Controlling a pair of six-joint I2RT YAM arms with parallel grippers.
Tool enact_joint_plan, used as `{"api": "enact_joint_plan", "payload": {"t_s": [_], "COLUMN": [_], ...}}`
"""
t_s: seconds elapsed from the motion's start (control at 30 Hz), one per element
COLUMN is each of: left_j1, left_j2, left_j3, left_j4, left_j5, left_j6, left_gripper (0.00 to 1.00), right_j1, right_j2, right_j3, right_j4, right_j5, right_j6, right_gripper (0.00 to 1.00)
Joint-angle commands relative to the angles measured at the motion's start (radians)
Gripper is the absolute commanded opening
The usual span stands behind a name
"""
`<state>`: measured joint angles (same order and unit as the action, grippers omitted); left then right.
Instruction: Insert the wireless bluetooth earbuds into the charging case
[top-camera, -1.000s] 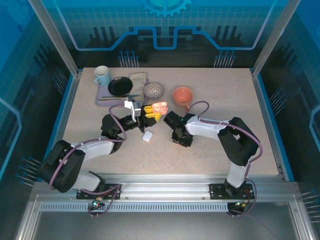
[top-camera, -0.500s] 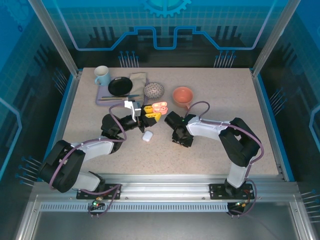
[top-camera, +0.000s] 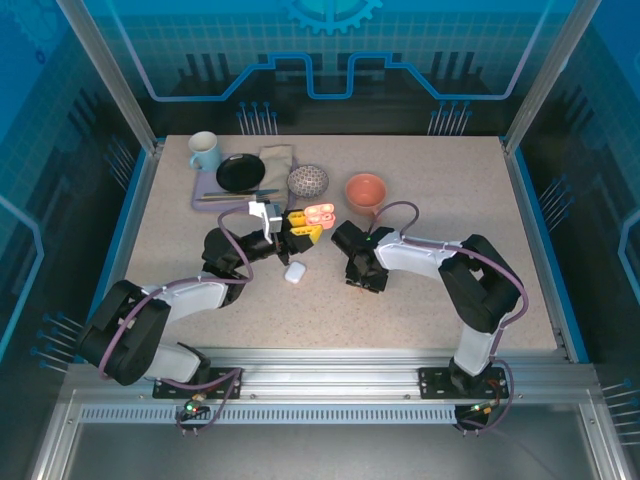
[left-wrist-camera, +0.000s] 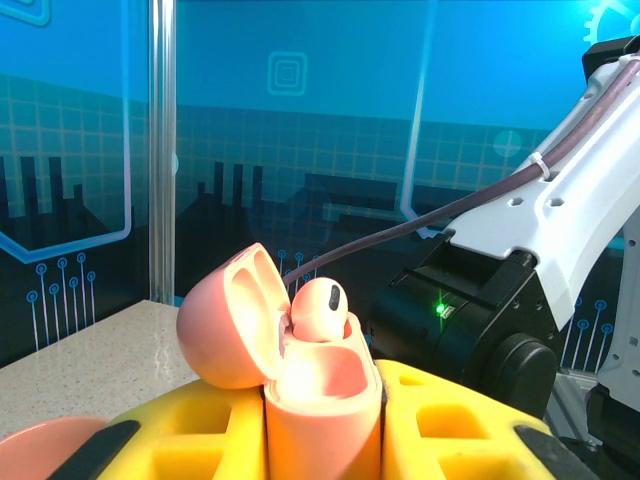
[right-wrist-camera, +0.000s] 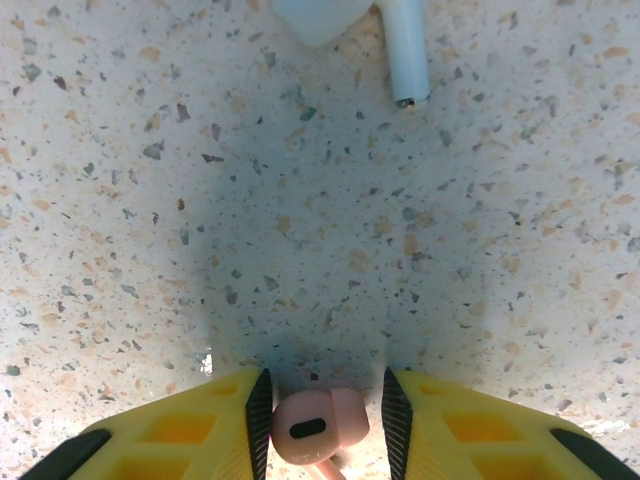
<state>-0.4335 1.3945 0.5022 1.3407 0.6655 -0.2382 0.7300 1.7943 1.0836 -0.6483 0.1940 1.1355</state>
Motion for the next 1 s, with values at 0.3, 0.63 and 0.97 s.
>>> {"api": "enact_joint_plan", "payload": {"t_s": [0.3, 0.63, 0.97], "left_j1": [0.008, 0.008, 0.007], "left_j2": [0.009, 0.009, 0.014], "left_j3": [0.038, 0.041, 0.05], "left_j4": [0.015, 0.005, -0.012], "left_j5": [0.002, 0.0, 0.0], "left_j6": [-0.009, -0.009, -0.007], "left_gripper": [0.0, 0.0, 0.0], "right_j1": [-0.008, -0.018, -0.095], "right_j2": [0.009, -0.115, -0.374], "right_j3": [0.006, -0.007, -0.055], "right_j4": [0.012, -0.016, -0.077], "right_j5": [-0.007, 0.038, 0.078], "right_j6": [-0.02, -0.008, -0.043], "right_gripper": [0.27, 0.23, 0.23]}}
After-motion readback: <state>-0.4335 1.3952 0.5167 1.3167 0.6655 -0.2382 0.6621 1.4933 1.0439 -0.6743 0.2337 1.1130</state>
